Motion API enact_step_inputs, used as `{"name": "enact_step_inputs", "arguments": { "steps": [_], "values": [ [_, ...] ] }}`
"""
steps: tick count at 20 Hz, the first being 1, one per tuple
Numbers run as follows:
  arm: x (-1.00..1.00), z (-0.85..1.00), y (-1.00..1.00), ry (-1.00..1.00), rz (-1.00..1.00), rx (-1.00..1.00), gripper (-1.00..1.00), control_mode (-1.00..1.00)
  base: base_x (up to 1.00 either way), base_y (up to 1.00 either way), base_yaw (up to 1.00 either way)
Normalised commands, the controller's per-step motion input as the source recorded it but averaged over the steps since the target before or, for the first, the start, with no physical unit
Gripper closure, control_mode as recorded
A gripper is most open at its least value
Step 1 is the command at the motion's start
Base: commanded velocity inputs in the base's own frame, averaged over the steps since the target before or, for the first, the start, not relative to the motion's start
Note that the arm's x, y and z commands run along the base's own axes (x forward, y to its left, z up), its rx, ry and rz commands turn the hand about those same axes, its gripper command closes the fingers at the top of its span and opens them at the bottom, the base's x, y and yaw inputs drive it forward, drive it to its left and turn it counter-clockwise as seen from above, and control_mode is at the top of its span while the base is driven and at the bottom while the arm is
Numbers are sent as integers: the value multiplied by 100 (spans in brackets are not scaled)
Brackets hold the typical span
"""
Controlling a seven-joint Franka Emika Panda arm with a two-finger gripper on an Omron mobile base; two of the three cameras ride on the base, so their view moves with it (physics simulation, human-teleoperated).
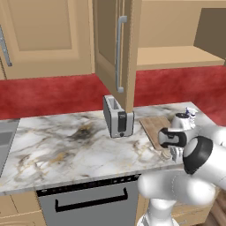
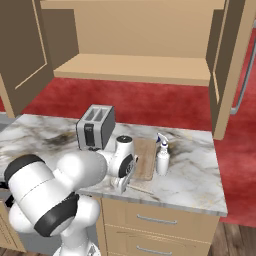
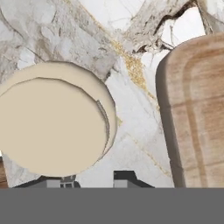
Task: Grab the spray bottle from the cabinet, then place it next to the cutting board for sanitizing. Then grab the dish brush from the countertop next to the sink and place it next to the cutting board.
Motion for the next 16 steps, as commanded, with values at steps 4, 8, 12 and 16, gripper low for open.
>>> {"name": "enact_step_inputs", "arguments": {
  "steps": [4, 8, 12, 16],
  "values": [
    [23, -3, -11, 0, 0, 0, 100, -100, 0, 0, 0],
    [22, -3, -9, 0, 1, 0, 100, -100, 0, 0, 0],
    [25, -10, 0, 0, 0, 0, -100, -100, 0, 0, 0],
    [0, 0, -1, -5, 1, 0, -100, -100, 0, 0, 0]
  ]
}}
